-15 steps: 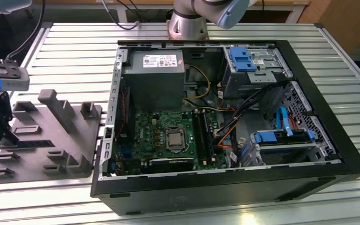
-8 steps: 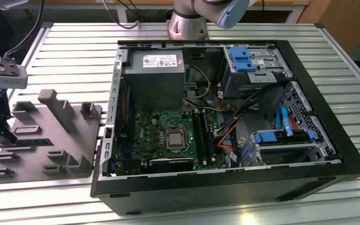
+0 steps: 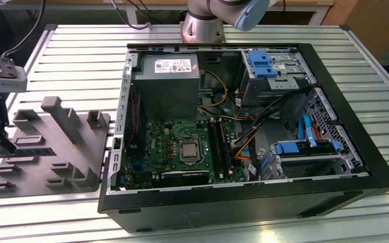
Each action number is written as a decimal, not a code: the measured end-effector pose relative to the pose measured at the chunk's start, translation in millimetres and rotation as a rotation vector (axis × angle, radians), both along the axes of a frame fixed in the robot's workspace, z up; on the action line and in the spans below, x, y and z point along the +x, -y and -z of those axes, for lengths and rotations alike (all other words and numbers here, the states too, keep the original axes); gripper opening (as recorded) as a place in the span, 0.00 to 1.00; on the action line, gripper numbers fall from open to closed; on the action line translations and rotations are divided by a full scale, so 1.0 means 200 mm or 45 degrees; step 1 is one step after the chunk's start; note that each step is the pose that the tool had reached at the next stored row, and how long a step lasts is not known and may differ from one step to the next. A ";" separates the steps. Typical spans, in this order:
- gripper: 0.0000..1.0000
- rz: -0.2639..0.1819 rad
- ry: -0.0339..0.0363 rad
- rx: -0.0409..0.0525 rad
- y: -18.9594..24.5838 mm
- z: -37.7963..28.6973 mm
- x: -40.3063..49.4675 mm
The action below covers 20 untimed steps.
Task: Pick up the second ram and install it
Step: 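Pick up the second ram and move it above second insertion slot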
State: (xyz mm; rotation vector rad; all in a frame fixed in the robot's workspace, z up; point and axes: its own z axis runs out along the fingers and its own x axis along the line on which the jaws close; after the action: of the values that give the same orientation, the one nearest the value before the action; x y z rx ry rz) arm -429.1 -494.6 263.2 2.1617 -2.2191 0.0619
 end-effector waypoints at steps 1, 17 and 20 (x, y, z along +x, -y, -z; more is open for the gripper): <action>0.12 0.000 0.0000 0.000 0.000 -0.006 0.000; 0.12 0.000 0.0005 0.000 0.000 -0.069 0.000; 0.12 0.000 0.0005 0.000 0.000 -0.082 0.000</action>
State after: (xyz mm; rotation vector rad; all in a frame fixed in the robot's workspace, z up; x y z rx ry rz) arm -429.1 -494.6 279.6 2.1620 -2.2193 0.0623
